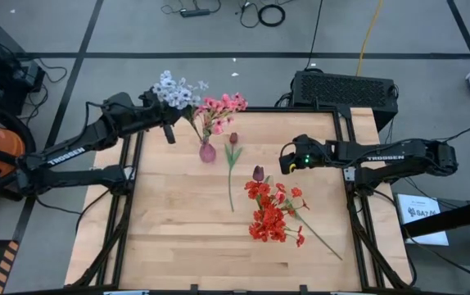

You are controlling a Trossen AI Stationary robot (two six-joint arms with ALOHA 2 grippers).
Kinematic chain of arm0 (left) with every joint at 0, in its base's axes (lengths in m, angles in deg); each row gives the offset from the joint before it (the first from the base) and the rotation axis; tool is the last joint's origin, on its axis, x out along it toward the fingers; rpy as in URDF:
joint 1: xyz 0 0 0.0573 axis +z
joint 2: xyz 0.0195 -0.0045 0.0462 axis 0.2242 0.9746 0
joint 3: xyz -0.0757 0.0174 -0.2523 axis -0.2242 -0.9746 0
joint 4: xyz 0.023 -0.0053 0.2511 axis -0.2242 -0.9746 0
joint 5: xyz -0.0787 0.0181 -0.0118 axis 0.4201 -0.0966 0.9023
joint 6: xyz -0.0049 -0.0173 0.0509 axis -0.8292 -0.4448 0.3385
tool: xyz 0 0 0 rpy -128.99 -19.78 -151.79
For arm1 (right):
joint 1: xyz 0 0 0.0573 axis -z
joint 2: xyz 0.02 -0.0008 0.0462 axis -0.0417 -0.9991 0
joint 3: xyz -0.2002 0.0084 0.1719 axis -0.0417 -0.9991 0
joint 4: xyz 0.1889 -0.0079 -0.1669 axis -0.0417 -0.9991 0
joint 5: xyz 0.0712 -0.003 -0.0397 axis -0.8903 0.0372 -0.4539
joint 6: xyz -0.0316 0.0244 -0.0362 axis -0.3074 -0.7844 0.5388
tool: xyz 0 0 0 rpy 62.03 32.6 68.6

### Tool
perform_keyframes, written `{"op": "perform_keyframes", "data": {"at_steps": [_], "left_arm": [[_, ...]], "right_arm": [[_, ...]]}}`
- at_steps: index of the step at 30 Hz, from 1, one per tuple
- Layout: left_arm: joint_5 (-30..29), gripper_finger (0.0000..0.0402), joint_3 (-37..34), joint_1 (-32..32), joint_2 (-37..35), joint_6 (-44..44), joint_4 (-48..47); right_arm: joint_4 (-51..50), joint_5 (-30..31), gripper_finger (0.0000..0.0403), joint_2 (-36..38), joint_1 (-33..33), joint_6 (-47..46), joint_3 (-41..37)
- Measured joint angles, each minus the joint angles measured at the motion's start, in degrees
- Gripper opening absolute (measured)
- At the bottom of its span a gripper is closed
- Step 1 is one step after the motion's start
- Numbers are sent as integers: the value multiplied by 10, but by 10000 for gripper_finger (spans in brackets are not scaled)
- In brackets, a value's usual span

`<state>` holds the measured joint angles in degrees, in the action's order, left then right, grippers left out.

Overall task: Sort flowers into vase by color
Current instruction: Put the white flowers into the light violet flower vase

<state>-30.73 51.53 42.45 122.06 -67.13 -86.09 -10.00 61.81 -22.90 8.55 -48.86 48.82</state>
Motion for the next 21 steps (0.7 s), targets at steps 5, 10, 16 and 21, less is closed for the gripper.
{"op": "perform_keyframes", "data": {"at_steps": [5, 10, 16, 21], "left_arm": [[0, 11, 0, 0, 22, 2, 0], [0, 11, -2, 0, 56, 4, 3], [0, 11, -2, 0, 78, 27, -1], [0, 11, -2, 0, 86, 30, -8]], "right_arm": [[0, 0, 0, 0, 0, 1, 0], [0, 0, 0, 0, 0, -3, 0], [-1, 0, 0, 0, 0, -4, 0], [-1, 0, 0, 0, 0, -4, 0]]}}
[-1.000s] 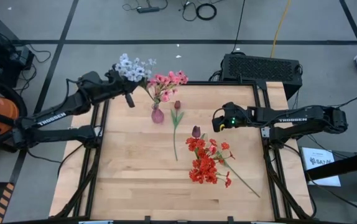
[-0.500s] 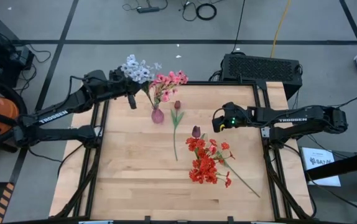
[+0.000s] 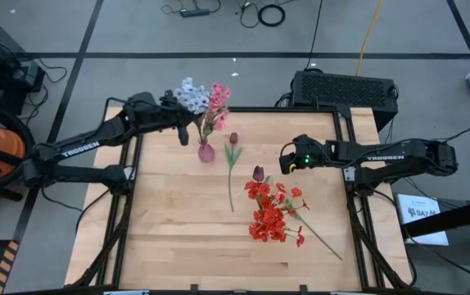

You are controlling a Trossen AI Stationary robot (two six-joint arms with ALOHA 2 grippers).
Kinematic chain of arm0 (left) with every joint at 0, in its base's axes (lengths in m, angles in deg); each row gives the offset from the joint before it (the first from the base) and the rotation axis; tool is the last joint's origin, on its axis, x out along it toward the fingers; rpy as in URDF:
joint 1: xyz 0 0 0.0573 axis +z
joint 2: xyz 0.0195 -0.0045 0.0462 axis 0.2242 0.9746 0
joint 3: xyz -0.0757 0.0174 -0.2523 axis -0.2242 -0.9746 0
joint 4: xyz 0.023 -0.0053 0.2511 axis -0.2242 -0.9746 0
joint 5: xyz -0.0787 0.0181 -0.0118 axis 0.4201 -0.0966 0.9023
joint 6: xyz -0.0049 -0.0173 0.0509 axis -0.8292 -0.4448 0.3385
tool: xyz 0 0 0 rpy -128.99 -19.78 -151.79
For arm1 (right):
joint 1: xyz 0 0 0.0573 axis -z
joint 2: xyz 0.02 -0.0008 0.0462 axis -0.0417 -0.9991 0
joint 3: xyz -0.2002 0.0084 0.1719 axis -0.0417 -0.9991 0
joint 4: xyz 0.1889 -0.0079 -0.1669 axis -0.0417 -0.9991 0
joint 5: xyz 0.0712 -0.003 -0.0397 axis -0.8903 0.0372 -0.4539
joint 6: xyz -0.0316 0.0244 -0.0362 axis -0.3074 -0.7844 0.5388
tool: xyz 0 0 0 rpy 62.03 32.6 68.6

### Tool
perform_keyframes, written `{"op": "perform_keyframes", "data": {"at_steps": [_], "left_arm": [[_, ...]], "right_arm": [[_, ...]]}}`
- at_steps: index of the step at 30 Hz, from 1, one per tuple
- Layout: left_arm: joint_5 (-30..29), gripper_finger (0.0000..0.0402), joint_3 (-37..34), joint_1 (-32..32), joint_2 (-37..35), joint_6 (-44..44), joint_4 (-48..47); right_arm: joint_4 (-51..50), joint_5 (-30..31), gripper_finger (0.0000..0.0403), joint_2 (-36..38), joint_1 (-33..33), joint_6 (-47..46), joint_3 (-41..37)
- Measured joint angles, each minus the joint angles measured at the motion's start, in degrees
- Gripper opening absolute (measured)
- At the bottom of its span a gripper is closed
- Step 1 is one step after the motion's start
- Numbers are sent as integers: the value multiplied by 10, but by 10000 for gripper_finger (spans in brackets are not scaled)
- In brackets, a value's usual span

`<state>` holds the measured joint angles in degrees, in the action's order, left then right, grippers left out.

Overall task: Sort flowers into vase by color
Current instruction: Put the white flowers into the light violet flower vase

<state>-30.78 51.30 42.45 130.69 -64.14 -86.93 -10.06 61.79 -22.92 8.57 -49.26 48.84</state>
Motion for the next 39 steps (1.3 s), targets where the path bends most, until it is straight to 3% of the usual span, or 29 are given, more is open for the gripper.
{"op": "perform_keyframes", "data": {"at_steps": [4, 10, 21, 39], "left_arm": [[-2, 11, -12, 0, 4, 0, 20], [0, 11, -87, -2, -5, -27, 116], [-8, 11, -178, -19, -32, -27, 199], [-17, 11, -254, -19, -33, -30, 234]], "right_arm": [[0, 0, 0, 0, 0, 1, 0], [0, 0, 0, 0, 0, 1, 0], [0, 1, 0, 0, 0, 0, 0], [0, 3, 0, 0, 0, -8, 0]]}}
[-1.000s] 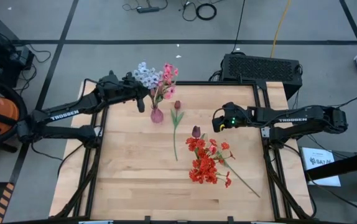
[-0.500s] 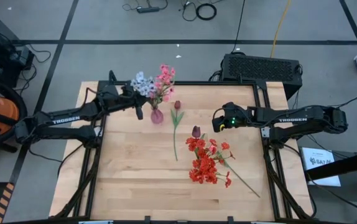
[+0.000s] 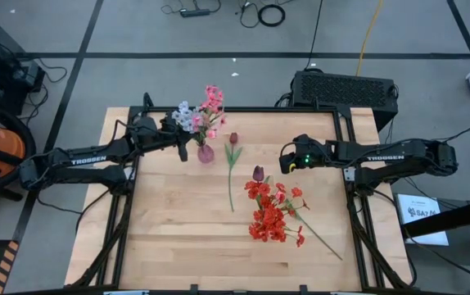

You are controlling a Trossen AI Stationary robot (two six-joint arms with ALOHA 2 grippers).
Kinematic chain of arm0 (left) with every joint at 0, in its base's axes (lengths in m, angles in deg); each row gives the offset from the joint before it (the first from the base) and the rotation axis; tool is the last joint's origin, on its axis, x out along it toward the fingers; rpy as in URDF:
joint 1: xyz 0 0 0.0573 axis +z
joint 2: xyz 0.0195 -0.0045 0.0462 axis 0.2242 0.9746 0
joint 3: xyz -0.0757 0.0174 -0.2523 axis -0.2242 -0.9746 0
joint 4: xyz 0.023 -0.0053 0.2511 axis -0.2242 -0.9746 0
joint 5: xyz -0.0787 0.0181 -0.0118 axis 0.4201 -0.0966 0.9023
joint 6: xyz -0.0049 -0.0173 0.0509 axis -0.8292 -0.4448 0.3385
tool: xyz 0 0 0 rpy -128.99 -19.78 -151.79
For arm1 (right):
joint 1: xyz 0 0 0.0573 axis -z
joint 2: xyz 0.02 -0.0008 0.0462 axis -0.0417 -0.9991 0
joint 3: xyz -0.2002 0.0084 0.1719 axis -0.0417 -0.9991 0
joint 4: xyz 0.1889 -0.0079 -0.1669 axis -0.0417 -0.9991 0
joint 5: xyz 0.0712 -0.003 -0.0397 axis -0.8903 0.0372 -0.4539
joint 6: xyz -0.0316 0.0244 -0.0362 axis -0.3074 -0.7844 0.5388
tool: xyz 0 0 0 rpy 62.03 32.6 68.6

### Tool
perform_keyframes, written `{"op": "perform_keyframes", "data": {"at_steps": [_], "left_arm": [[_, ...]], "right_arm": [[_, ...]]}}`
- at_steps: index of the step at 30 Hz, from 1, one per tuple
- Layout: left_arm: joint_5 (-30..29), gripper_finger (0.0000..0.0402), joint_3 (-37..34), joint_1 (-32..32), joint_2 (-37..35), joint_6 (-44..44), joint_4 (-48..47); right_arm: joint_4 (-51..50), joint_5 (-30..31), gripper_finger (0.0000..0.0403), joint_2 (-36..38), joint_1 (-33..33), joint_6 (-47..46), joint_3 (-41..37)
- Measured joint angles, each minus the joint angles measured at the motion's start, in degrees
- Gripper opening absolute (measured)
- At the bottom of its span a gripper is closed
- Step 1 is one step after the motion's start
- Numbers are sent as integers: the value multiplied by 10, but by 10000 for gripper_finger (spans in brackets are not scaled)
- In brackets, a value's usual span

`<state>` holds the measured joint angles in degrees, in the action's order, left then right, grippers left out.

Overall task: Sort flowers into vase by color
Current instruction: Put the white flowers into the light violet flower vase

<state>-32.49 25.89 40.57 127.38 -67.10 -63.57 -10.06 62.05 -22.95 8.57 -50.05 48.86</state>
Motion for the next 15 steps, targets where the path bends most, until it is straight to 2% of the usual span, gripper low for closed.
{"op": "perform_keyframes", "data": {"at_steps": [7, 15], "left_arm": [[0, 47, -2, 0, 2, 0, 33], [11, 97, -2, 0, 2, 0, 28]], "right_arm": [[0, 0, 0, 0, 0, -2, 0], [0, 0, 0, 0, 0, -2, 0]]}}
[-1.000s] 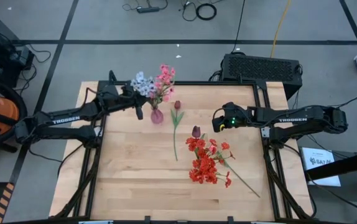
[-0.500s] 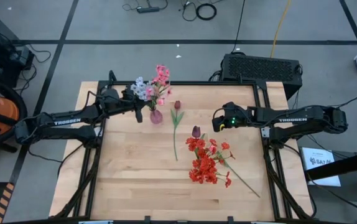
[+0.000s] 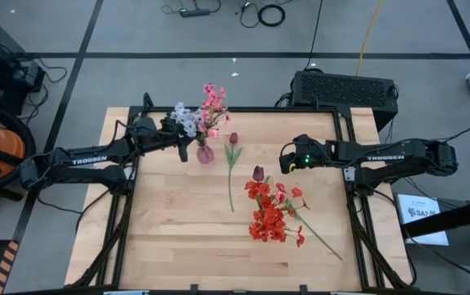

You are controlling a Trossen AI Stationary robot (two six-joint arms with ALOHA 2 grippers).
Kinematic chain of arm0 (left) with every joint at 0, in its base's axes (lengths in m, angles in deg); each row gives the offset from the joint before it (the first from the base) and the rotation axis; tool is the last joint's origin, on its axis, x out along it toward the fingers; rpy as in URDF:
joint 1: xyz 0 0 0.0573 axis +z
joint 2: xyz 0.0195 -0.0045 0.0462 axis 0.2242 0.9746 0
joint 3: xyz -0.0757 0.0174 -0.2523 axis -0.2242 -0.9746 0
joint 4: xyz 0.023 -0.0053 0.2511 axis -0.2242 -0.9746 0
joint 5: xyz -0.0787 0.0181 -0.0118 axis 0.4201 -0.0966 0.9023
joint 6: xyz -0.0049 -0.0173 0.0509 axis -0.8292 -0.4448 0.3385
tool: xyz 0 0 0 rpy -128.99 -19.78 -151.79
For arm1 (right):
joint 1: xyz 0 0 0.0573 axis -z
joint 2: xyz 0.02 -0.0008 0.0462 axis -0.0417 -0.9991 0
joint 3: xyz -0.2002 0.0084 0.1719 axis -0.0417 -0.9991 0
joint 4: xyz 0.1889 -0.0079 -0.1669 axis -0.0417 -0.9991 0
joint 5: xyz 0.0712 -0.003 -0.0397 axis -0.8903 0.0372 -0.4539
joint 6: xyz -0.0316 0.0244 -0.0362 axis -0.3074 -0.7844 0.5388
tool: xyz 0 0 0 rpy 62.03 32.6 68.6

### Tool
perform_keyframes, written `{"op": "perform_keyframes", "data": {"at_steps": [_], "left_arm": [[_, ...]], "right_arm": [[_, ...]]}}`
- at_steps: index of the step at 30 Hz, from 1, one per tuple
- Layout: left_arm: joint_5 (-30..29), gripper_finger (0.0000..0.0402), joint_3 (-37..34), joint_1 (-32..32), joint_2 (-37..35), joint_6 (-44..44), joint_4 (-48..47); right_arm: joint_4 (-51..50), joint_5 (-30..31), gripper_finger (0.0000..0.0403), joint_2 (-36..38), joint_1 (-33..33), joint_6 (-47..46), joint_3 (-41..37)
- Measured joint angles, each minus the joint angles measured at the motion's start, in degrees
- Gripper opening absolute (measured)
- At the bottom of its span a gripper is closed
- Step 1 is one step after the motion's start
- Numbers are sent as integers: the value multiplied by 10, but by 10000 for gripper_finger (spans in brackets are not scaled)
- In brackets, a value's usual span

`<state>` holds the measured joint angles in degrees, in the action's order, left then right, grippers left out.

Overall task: Sort flowers into vase by color
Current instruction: Put the white flowers into the light violet flower vase, then put the dark red tulip into the transparent flower vase

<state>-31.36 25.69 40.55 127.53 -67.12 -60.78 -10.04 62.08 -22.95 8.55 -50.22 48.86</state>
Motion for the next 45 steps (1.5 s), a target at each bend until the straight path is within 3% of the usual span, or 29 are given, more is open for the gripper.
{"op": "perform_keyframes", "data": {"at_steps": [12, 15, 24, 30, 36, 40, 45], "left_arm": [[30, 198, 1, 0, 0, -30, -2], [39, 211, 17, 0, 0, -26, -47], [5, 215, 101, 0, -16, 26, -235], [-68, 215, 158, 0, -79, 41, -384], [-71, 215, 170, 0, -154, 39, -461], [-71, 215, 170, 0, -181, 1, -512], [-71, 215, 163, 0, -192, 0, -572]], "right_arm": [[0, 0, 0, 0, 0, 0, 0], [0, 0, 0, 0, 0, 0, 0], [0, 0, 0, 0, 0, 0, 0], [1, 12, 0, 0, 0, -15, 0], [5, 28, 0, 0, 0, 8, 0], [61, 41, 0, 0, 5, 6, 0], [152, 62, 0, -29, 7, 75, 30]]}}
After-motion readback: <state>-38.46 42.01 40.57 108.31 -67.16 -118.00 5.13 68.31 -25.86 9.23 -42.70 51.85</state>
